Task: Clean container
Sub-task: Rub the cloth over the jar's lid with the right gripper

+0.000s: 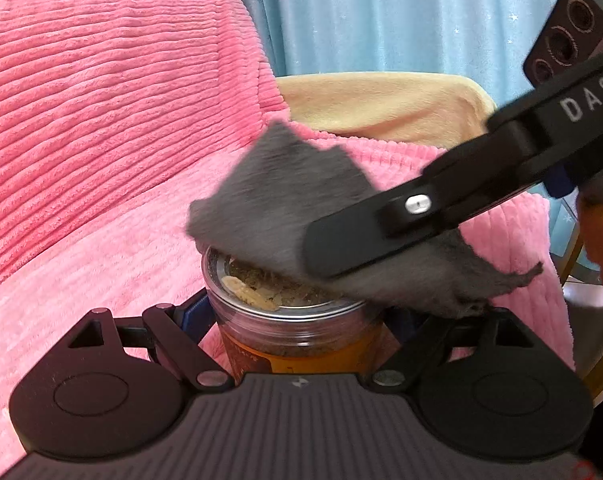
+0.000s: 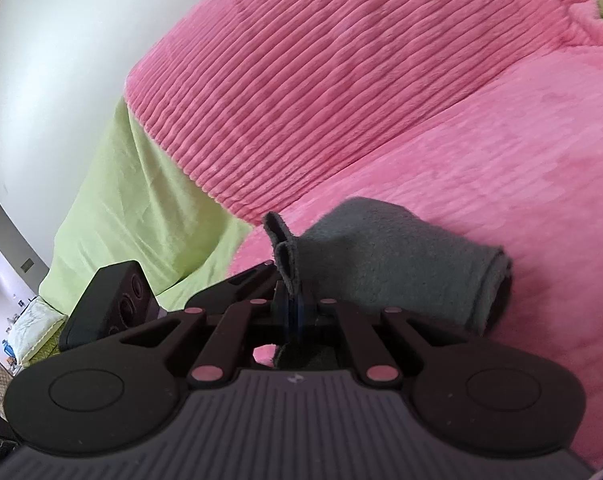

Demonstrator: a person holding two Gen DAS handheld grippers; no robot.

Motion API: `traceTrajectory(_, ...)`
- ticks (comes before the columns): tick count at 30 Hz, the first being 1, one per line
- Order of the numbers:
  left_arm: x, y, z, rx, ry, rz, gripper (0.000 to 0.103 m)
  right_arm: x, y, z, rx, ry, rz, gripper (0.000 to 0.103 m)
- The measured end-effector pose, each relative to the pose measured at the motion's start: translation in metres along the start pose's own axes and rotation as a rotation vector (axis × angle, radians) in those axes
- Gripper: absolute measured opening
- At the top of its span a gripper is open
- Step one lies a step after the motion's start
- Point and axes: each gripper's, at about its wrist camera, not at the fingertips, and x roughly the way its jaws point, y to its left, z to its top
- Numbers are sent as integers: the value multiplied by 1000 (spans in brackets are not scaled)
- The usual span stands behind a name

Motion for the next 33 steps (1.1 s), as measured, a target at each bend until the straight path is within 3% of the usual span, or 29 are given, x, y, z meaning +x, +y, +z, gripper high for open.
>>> traceTrajectory(11, 0, 3, 0, 9, 0, -4, 85, 27, 14, 14, -110, -56, -106, 1)
traceTrajectory(18, 0, 4, -1, 17, -3, -5, 85, 14, -3, 13, -82, -118, -171, 1)
traceTrajectory(21, -5, -28, -1, 1, 1, 30, 85, 5, -9, 11, -58, -108, -158, 1)
traceTrajectory(28, -4, -34, 0, 5, 0, 32, 85, -17, -15, 2, -25, -33, -54, 1)
traceTrajectory(33, 0, -30, 3, -4, -2, 34, 85, -8, -8, 1, -28, 9, 3, 1)
